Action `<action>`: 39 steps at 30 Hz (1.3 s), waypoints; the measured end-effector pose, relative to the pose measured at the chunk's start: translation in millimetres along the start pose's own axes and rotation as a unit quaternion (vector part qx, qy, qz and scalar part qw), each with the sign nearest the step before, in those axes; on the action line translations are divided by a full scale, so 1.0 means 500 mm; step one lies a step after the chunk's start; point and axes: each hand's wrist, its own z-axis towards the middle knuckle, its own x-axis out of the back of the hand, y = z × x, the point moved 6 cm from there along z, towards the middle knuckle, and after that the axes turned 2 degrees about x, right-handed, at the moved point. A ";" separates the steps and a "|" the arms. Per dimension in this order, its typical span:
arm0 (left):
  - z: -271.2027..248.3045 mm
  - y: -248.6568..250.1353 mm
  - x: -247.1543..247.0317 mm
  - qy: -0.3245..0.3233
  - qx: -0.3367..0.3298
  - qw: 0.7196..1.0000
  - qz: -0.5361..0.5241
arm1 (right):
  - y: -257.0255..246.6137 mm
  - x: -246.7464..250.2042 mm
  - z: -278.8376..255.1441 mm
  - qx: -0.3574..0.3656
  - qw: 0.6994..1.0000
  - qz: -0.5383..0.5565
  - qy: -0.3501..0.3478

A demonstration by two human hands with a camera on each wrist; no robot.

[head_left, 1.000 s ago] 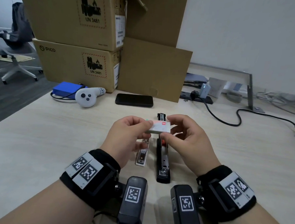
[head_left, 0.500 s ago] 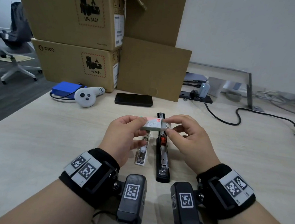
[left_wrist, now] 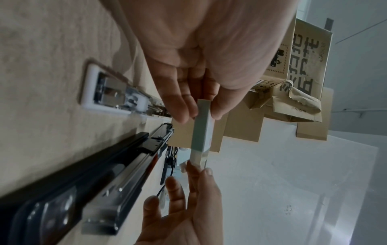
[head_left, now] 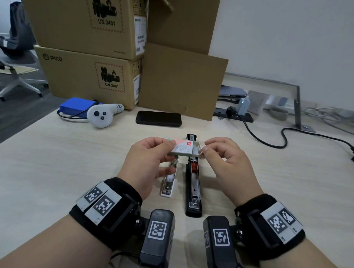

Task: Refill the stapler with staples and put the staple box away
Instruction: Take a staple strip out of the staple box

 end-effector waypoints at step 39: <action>0.006 -0.010 0.005 0.018 0.004 1.000 -0.003 | 0.092 0.007 0.013 -0.159 0.945 -0.269 -0.098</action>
